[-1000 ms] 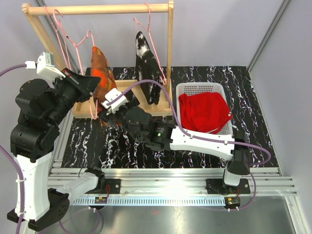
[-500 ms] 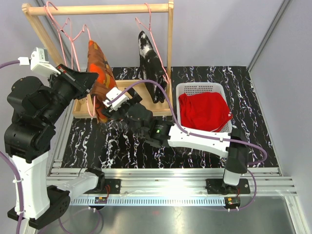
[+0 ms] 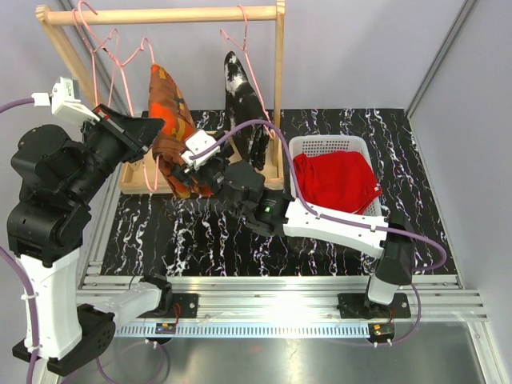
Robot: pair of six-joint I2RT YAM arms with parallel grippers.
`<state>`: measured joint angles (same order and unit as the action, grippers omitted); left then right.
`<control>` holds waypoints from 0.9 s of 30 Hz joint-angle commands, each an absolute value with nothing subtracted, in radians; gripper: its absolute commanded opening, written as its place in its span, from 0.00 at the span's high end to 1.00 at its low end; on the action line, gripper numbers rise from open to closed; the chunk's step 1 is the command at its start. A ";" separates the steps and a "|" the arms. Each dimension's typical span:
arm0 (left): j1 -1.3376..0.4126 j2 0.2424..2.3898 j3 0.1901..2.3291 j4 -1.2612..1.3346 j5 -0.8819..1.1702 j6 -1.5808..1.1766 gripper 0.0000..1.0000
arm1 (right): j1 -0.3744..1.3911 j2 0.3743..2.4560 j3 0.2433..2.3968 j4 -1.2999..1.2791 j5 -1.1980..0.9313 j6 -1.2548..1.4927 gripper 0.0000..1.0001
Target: Remove the trousers from the hanger
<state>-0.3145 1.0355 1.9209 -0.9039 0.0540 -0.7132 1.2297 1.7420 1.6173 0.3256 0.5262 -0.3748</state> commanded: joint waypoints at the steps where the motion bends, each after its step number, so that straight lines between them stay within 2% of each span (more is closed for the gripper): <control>1: -0.318 1.017 1.936 -0.666 0.118 -0.698 1.00 | 1.241 1.749 1.675 0.526 0.488 -0.429 0.12; 6: -0.318 1.028 1.940 -0.673 0.109 -0.687 1.00 | 1.250 1.766 1.638 0.650 0.468 -0.500 0.13; 11: -0.318 1.064 1.973 -0.696 0.136 -0.670 1.00 | 1.252 1.796 1.680 0.632 0.454 -0.564 0.13; 14: -0.316 1.066 1.961 -0.695 0.152 -0.669 1.00 | 1.252 1.828 1.755 0.572 0.465 -0.612 0.28; 15: -0.318 1.065 1.957 -0.695 0.152 -0.666 1.00 | 1.252 1.835 1.782 0.560 0.474 -0.639 0.40; 20: -0.318 1.074 1.965 -0.718 0.152 -0.628 1.00 | 1.252 1.847 1.828 0.520 0.483 -0.698 0.75; 21: -0.318 1.080 1.965 -0.735 0.152 -0.605 1.00 | 1.252 1.836 1.829 0.519 0.489 -0.695 0.88; 24: -0.318 1.086 1.941 -0.788 0.135 -0.560 1.00 | 1.249 1.816 1.822 0.534 0.529 -0.696 1.00; 27: -0.318 1.048 1.835 -0.804 0.072 -0.514 1.00 | 1.236 1.780 1.801 0.563 0.581 -0.695 1.00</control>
<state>-0.3145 1.0912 1.8942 -0.9188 0.0917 -0.6151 1.2472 1.8599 1.7687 0.4725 0.5053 -0.6758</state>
